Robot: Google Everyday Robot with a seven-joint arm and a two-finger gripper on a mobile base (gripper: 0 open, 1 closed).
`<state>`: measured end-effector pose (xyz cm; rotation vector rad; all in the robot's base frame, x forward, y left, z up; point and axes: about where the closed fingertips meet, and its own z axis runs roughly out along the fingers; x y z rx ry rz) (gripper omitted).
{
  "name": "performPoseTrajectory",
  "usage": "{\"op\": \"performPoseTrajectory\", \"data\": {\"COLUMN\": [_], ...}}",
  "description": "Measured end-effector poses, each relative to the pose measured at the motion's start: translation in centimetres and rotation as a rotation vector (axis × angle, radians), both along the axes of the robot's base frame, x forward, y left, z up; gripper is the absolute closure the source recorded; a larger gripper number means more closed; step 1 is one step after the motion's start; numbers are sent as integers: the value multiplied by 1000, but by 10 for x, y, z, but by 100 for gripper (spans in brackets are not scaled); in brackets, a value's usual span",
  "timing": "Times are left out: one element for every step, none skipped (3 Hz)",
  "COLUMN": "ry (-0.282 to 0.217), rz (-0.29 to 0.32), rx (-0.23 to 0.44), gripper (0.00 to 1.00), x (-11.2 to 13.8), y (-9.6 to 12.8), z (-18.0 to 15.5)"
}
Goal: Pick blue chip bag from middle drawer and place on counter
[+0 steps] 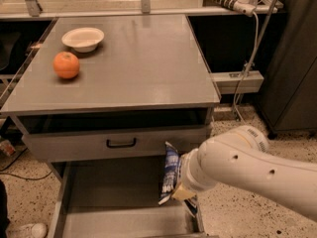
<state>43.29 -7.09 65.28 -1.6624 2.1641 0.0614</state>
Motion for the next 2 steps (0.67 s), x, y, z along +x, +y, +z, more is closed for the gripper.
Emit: {"op": "performPoseTrajectory", "data": {"ry": [-34,-35], "rz": [17,19], "rx": [-33,-37], "gripper": [100,100], "x": [-1,-2], "y": [-4,-4], "z": [36,37]}}
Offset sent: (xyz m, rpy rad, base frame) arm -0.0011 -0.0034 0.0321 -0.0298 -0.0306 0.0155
